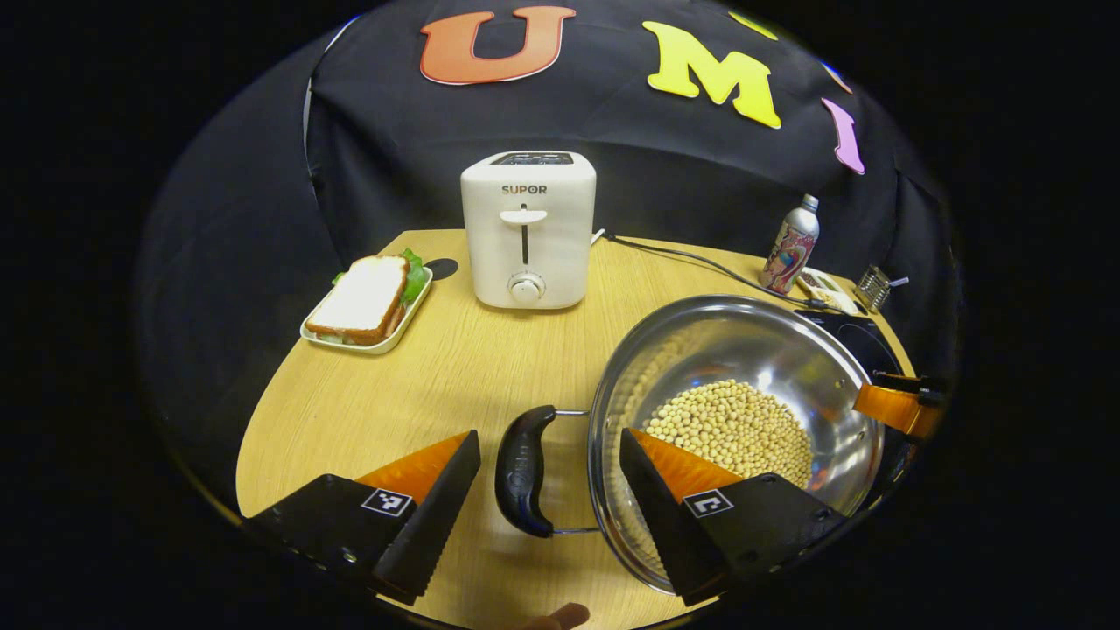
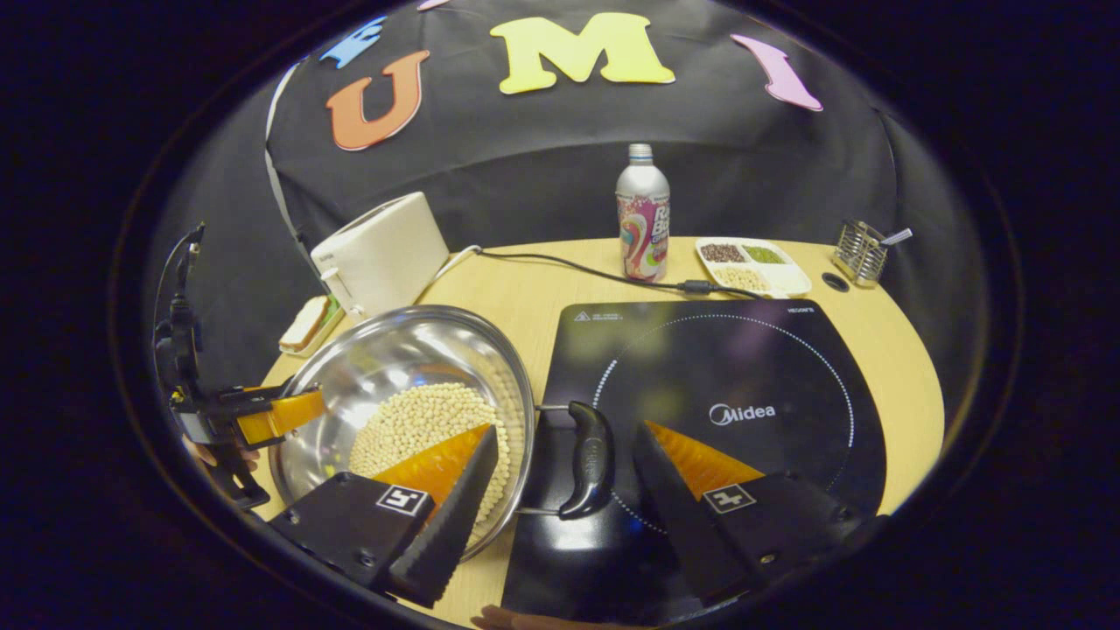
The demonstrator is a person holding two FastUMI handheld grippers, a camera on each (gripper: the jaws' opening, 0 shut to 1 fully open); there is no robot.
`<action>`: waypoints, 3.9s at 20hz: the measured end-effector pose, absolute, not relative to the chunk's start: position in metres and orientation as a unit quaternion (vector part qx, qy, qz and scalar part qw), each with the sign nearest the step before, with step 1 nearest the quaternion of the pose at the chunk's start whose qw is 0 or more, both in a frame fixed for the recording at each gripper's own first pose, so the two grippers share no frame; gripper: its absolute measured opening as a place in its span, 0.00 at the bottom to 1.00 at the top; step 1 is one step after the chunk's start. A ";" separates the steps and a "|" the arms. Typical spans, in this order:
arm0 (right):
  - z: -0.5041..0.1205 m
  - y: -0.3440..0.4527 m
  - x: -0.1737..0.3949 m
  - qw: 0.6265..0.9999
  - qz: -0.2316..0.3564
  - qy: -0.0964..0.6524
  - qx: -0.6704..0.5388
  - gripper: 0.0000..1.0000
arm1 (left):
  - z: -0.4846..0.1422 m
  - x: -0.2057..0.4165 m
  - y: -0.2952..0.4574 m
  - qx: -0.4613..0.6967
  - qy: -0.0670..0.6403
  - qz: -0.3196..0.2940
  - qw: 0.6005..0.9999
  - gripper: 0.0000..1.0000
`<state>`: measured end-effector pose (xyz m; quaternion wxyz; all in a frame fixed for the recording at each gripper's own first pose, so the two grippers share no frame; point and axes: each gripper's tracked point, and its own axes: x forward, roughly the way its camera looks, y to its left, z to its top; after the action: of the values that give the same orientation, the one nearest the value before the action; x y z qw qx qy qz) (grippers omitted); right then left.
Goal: First push the handle of the pot to place it horizontally, then grasp the pot with both hands and set it on the induction cooktop.
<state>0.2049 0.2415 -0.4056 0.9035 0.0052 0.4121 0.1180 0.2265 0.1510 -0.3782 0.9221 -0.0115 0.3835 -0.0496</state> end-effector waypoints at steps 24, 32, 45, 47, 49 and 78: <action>-0.329 0.240 0.198 0.900 0.171 0.393 -0.082 0.55 | -0.309 0.189 0.141 -0.029 0.402 -0.057 0.913 0.66; -0.230 0.201 0.201 0.906 0.178 0.373 -0.095 0.58 | -0.220 0.185 0.104 -0.033 0.383 -0.069 0.920 0.66; -0.155 0.056 0.230 0.926 0.121 0.349 -0.077 0.58 | -0.152 0.211 -0.040 -0.019 0.350 -0.125 0.928 0.66; -0.158 0.038 0.237 0.927 0.112 0.349 -0.075 0.55 | -0.156 0.216 -0.060 -0.023 0.349 -0.133 0.927 0.66; -0.163 0.025 0.242 0.929 0.107 0.346 -0.080 0.58 | -0.163 0.220 -0.076 -0.026 0.352 -0.138 0.926 0.66; -0.342 -0.016 0.287 0.915 0.097 0.390 -0.044 0.57 | -0.325 0.259 -0.122 -0.042 0.384 -0.141 0.912 0.66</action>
<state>0.2868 -0.0161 -0.3416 0.9146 -0.0437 0.3901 0.0969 0.2592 -0.1218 -0.3254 0.9116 -0.0423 0.3837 -0.1414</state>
